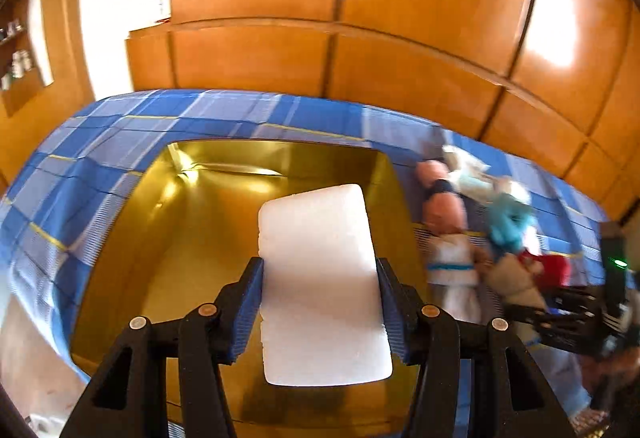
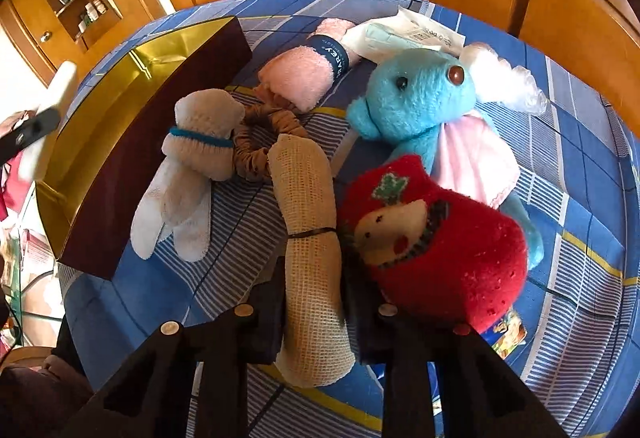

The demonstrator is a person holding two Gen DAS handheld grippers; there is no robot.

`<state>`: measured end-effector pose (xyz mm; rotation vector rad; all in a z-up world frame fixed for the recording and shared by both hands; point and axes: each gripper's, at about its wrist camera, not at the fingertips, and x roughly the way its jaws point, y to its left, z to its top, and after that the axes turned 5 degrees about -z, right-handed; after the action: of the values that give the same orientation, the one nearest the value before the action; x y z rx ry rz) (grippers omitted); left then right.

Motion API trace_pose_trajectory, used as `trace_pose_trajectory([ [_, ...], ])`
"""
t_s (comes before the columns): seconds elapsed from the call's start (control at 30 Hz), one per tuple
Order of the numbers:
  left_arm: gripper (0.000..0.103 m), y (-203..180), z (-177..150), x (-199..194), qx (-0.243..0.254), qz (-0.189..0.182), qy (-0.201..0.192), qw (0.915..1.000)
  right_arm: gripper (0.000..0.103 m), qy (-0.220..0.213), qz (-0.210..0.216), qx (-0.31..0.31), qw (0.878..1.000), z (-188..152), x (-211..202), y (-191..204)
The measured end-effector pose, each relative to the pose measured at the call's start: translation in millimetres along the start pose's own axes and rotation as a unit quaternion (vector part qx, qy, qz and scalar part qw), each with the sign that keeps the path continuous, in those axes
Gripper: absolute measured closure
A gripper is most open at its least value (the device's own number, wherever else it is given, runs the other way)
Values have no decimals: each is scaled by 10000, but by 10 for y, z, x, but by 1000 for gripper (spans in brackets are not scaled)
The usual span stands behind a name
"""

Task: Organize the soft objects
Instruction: 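Carry the sponge into the gold box and open the left gripper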

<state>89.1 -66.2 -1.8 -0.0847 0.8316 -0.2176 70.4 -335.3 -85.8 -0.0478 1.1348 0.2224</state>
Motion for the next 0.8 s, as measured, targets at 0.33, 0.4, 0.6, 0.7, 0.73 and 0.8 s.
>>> trace_pose_trajectory([
  [0.33,48,-18,177,336,220,404,309,9985,79,11,129,137,9998,-2,-29,-64],
  [0.4,48,-10,232,436,219,371,419,9982,79,7,141,165,9998,17,-22,-59],
  [0.6,48,36,448,799,92,161,769,9969,76,6,205,244,9995,46,-52,-98],
  [0.7,47,-4,565,933,67,-19,801,9968,73,3,233,268,9994,72,-53,-104],
  [0.73,46,-24,609,979,65,-69,783,9969,73,-6,249,286,9993,85,-56,-109],
  [0.8,45,-88,680,1092,112,-139,785,9968,73,-15,243,297,9993,107,-58,-113],
])
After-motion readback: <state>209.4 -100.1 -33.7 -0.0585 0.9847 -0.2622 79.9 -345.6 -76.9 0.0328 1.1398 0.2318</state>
